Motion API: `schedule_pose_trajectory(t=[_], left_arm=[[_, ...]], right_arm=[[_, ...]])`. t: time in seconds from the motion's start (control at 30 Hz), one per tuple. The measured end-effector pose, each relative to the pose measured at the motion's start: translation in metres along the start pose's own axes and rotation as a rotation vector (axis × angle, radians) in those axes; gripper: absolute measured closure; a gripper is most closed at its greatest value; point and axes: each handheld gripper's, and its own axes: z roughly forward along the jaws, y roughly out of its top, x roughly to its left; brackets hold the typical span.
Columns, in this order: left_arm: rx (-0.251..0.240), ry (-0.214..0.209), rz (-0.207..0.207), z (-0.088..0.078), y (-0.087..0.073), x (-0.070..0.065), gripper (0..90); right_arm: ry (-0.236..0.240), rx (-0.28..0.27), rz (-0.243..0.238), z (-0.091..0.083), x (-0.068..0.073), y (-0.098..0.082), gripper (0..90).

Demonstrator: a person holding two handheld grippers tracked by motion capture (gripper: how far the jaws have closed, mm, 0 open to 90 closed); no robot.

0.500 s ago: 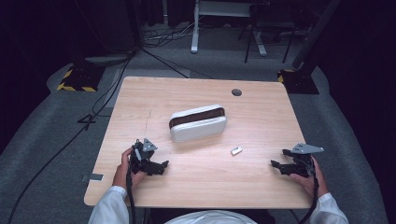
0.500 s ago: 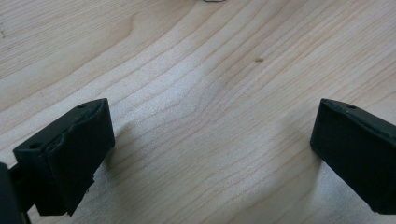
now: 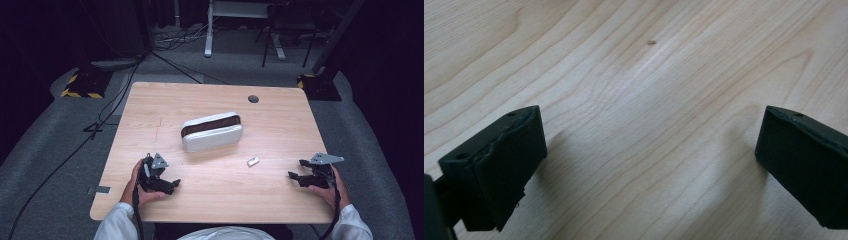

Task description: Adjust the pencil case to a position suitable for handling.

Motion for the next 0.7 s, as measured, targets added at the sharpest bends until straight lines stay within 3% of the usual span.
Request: schedule_pose_trajectory(t=[0.1, 0.17, 0.23, 0.27, 0.3, 0.4, 0.57, 0.6, 0.7], left_arm=[[-0.042, -0.044, 0.009, -0.001, 0.008, -0.003, 23.8], [-0.07, -0.026, 0.039, -0.001, 0.017, -0.007, 14.2], [-0.082, -0.03, 0.045, -0.002, 0.02, -0.008, 21.7], [-0.098, -0.033, 0.058, -0.004, 0.027, -0.008, 21.7], [-0.117, -0.028, 0.058, -0.005, 0.032, -0.009, 16.9], [-0.192, -0.009, 0.086, -0.011, 0.052, -0.01, 20.4], [-0.271, -0.007, 0.073, -0.017, 0.072, -0.003, 21.4], [-0.279, -0.022, 0.065, -0.017, 0.075, 0.0, 22.0], [-0.292, -0.005, 0.082, -0.015, 0.086, 0.004, 23.2]], right_arm=[[0.03, -0.015, -0.018, 0.002, 0.004, 0.01, 27.9], [0.045, -0.02, -0.049, 0.005, 0.008, 0.02, 27.9], [0.058, -0.031, -0.07, 0.008, 0.012, 0.027, 28.6], [0.071, -0.032, -0.078, 0.01, 0.013, 0.031, 28.6], [0.085, -0.032, -0.12, 0.018, 0.019, 0.041, 28.9], [0.108, -0.031, -0.161, 0.03, 0.024, 0.054, 29.0], [0.156, -0.058, -0.159, 0.046, 0.029, 0.072, 28.8], [0.161, -0.058, -0.16, 0.049, 0.03, 0.075, 28.7], [0.185, -0.062, -0.165, 0.057, 0.035, 0.082, 28.8]])
